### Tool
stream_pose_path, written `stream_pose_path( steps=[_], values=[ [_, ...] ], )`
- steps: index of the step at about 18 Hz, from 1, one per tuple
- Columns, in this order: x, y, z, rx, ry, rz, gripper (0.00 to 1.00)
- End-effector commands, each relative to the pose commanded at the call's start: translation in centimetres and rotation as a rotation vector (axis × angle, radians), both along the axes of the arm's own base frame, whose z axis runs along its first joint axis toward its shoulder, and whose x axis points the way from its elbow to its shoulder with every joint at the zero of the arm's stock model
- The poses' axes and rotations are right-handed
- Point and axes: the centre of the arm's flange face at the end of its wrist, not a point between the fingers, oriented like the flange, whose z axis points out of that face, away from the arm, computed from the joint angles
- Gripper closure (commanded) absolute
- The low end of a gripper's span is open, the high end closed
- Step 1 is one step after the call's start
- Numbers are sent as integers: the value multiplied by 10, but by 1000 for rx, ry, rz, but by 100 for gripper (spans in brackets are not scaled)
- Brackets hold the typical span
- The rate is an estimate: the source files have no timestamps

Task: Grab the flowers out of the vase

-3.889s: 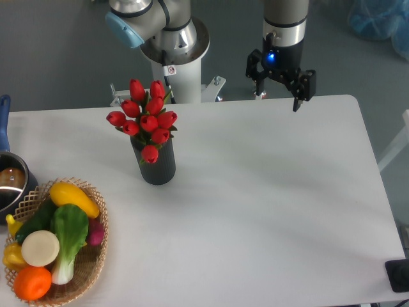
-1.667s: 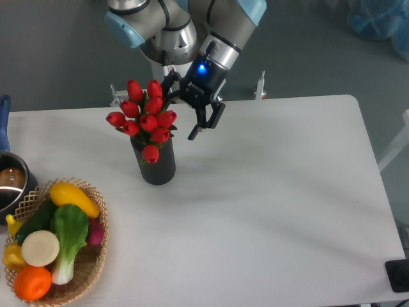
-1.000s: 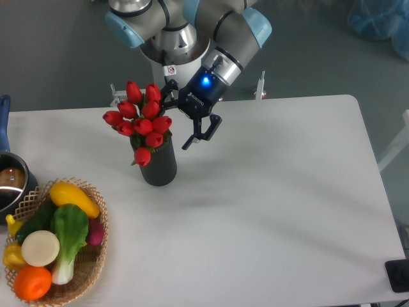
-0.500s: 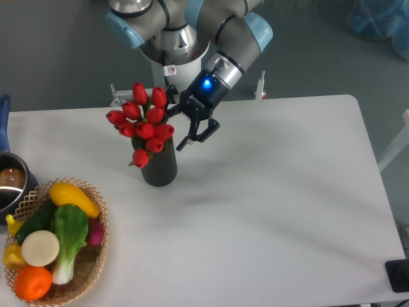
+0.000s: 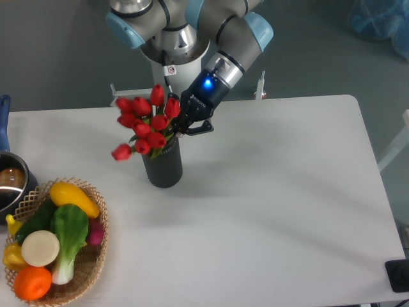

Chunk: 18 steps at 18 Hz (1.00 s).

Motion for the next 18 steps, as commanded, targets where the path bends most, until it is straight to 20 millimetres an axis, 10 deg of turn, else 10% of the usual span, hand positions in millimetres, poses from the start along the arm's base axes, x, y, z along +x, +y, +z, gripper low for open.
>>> stream_pose_path(
  steps=[2, 3, 4, 13, 18],
  values=[
    [0, -1, 0, 1, -2, 2, 100],
    [-1, 0, 1, 1, 0, 2, 69],
    [-3, -1, 1, 1, 4, 4, 1],
    [-56, -32, 24, 23, 54, 116, 0],
    [-52, -43, 18, -4, 67, 132, 0]
  ],
)
